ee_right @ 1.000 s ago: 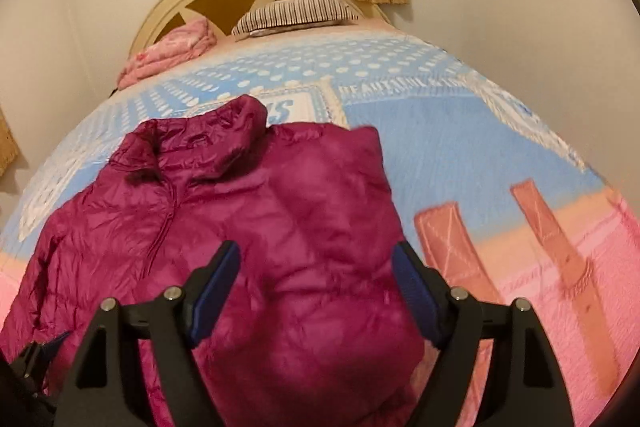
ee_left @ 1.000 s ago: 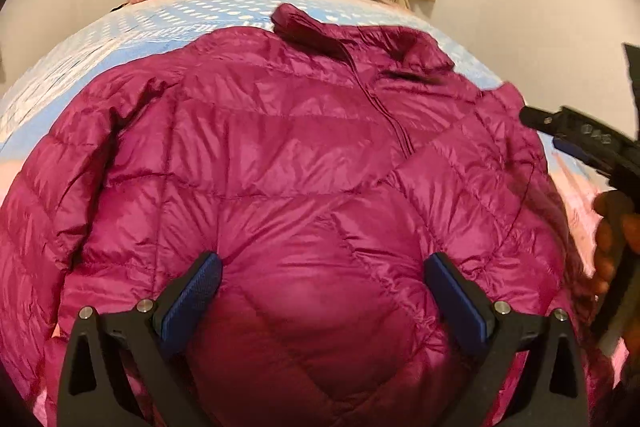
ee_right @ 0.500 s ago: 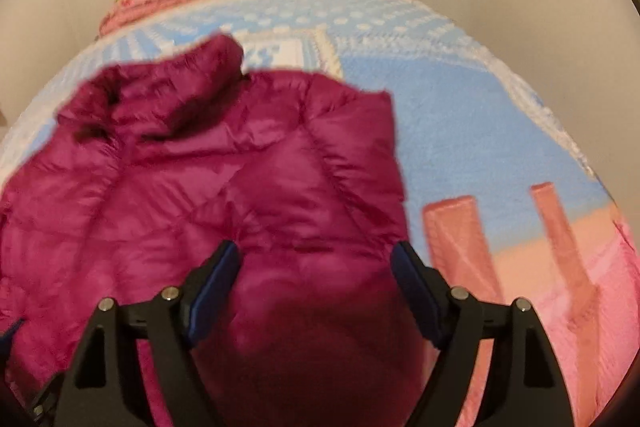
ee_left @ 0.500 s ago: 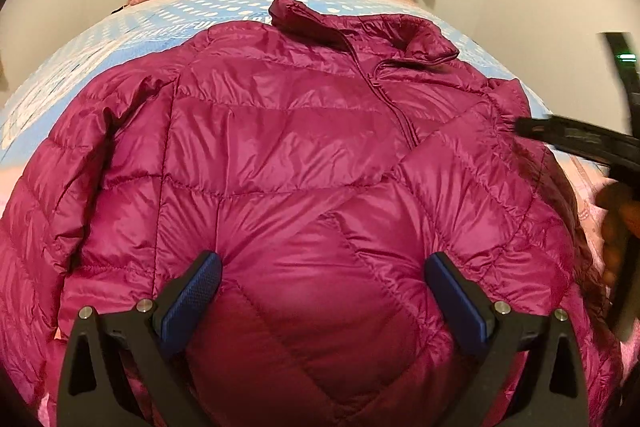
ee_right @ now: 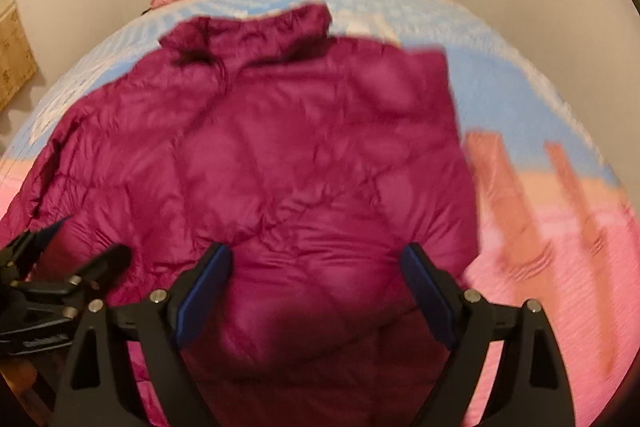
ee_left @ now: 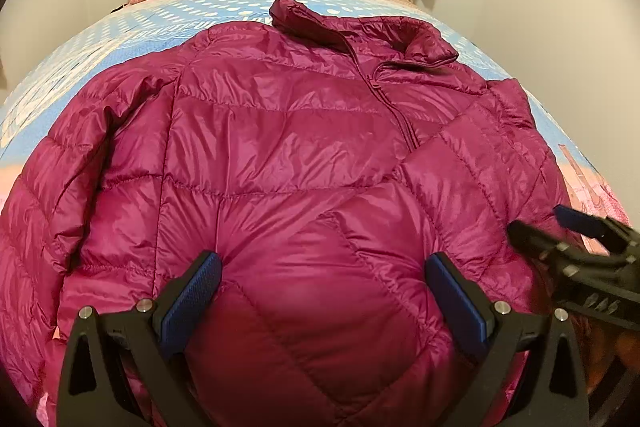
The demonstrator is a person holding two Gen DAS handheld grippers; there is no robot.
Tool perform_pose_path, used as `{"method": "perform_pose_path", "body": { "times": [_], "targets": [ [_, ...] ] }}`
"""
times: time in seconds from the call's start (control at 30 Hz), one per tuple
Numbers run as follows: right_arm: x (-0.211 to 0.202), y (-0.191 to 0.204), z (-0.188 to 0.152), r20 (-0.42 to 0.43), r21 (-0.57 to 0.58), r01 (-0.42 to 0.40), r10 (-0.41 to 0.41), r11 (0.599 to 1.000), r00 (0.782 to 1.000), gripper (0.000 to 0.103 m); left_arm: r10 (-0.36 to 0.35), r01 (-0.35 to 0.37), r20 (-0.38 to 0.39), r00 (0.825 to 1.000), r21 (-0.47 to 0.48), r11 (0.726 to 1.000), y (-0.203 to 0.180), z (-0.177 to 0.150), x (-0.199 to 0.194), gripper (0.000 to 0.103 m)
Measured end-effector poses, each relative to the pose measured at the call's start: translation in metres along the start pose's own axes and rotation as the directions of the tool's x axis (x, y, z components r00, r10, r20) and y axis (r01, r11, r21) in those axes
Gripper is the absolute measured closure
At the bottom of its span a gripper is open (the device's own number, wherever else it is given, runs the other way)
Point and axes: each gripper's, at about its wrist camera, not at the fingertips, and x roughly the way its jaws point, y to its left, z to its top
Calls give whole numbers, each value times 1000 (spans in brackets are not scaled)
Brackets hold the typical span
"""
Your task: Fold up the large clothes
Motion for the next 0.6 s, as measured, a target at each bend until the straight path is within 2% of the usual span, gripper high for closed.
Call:
{"method": "perform_pose_path", "body": {
  "times": [0.27,0.37,0.5,0.57,0.6],
  "targets": [
    [7,6,-13,33,-30,64,-63,998,997,6,6,-6,-3,1000,5,1000,-1,0,0,1],
    [8,7,-13,39,-30,73,-72,997,997,5,-5,6,-36,999,26,1000,0,4,-4,1],
    [7,5,-14,41,-25,71,-70,997,997,4,22,-24,43,999,33,999,20,14,-52,1],
    [7,4,-14,43,-20,66,-65,998,997,4,42,-44,89,995,27,999,43,16,-81,1],
    [7,4,-15,45,-19,66,-65,998,997,4,74,-77,104,992,25,997,59,14,-95,1]
  ]
}}
